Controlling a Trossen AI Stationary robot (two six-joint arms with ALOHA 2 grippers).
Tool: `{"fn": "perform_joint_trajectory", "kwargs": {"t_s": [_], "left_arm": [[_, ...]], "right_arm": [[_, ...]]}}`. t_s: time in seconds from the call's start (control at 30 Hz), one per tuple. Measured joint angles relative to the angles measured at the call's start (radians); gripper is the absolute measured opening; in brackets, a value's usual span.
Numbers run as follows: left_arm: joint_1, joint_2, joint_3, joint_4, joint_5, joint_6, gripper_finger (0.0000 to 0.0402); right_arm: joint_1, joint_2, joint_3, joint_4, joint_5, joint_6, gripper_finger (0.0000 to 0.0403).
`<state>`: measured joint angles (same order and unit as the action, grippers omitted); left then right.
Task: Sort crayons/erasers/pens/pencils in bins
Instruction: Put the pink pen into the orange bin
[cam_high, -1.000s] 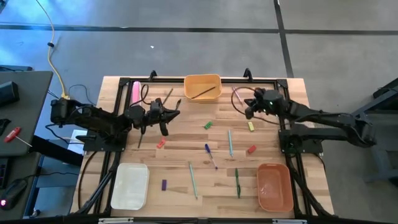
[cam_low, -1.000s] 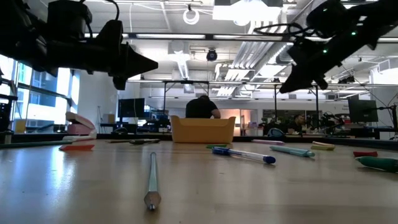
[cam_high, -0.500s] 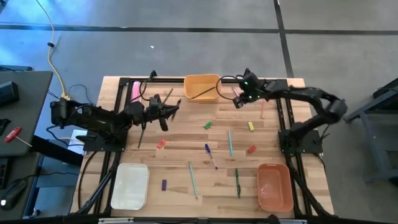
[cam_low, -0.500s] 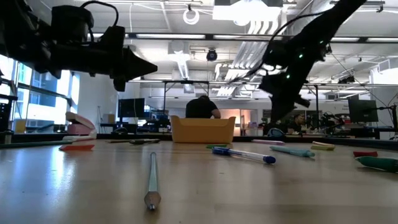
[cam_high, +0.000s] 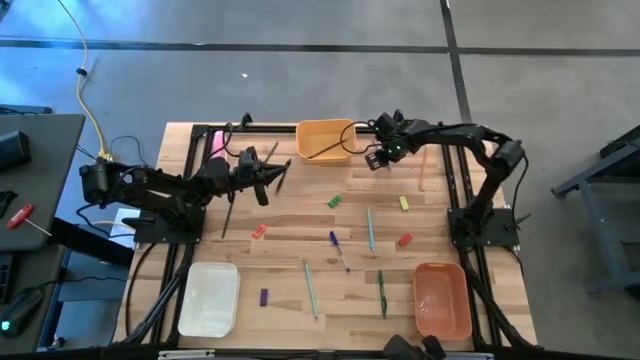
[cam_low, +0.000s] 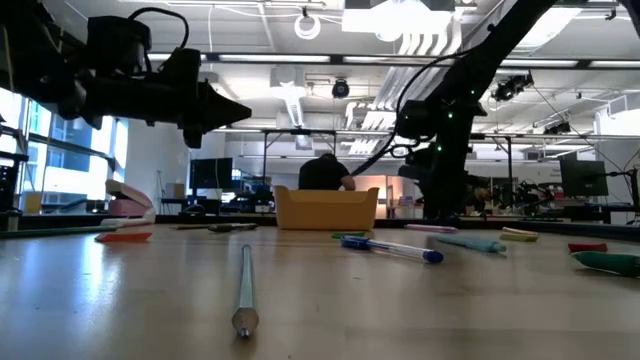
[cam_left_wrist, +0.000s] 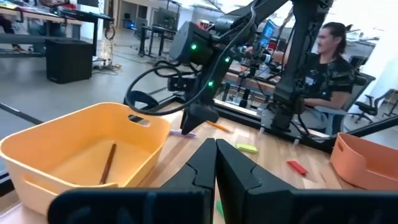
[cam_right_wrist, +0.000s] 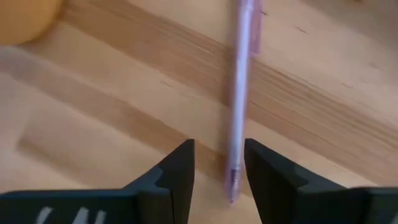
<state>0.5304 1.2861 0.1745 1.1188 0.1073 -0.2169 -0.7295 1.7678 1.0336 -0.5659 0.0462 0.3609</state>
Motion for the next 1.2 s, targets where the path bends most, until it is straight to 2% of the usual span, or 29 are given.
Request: {"fn": "perform_joint_trajectory", "kwargs": {"t_s": [0.17,0.43,0.57,0.97,1.2], "left_arm": [[0.000,0.000,0.000,0.000,0.034,0.000,0.0000],[0.000,0.000,0.000,0.004,0.031,0.008,0.0000],[0.001,0.000,0.000,0.006,0.031,0.010,0.0000],[0.001,0.000,0.000,0.046,0.031,0.002,0.0000],[0.000,0.000,0.000,0.045,0.032,0.000,0.0000]], "right_arm": [[-0.006,0.017,0.000,-0.007,0.058,0.006,0.0123],[-0.005,0.018,0.000,-0.022,0.056,0.011,0.0062],[-0.005,0.018,0.000,-0.038,0.056,0.046,0.0056],[-0.005,0.015,0.000,-0.049,0.041,0.050,0.0120],[0.015,-0.049,0.052,-0.200,0.020,0.059,0.0159]]}}
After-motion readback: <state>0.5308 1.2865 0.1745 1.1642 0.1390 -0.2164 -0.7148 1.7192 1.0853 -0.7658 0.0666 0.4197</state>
